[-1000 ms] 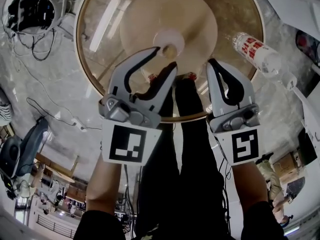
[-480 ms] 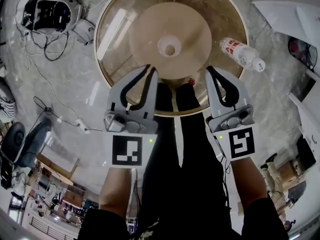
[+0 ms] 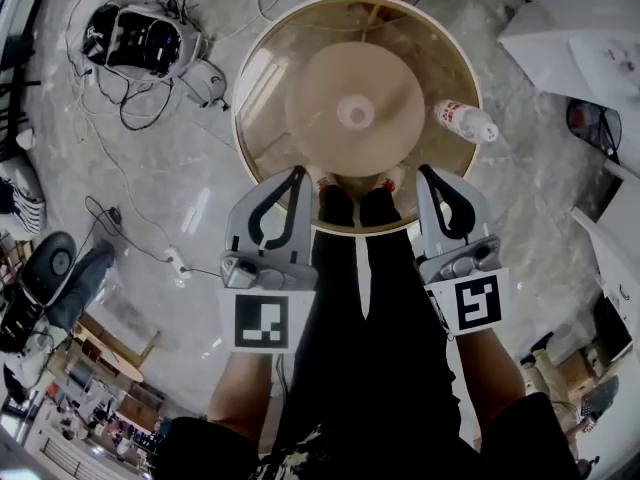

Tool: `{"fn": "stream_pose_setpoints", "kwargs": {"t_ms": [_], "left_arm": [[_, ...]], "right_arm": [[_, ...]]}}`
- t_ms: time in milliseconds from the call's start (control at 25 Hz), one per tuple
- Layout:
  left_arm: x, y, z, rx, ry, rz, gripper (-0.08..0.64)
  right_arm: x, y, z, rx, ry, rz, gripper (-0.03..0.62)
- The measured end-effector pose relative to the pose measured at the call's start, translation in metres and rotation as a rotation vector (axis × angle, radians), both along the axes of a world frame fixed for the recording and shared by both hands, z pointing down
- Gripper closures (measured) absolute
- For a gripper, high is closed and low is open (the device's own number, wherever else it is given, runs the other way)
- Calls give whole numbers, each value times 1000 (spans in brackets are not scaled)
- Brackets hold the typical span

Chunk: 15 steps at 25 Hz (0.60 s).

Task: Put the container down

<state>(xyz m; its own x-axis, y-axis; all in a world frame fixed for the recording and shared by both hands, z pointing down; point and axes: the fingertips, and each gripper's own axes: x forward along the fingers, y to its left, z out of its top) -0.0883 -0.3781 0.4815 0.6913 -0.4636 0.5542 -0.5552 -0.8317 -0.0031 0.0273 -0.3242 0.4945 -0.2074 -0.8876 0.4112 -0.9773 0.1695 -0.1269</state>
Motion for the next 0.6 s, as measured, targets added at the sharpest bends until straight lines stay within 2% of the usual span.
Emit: {"fn": "stream_pose_setpoints", "kwargs": {"t_ms": [160,320,480,600], "left_arm": [[-15,2,-43,-8,7,-37,548],[-23,10,-89,-10,48,-70,548],[-23,22,-129,15,59,-64,548],[-24,26,-165,50,74,-58,548]], "right_arm": [[-9,-2,-47,32,11,1,597],[-11,-1,-97,70,35,17,597],[-8,11,-144,119,51,36,597],[-10,22,-168,120,69,6,597]]}}
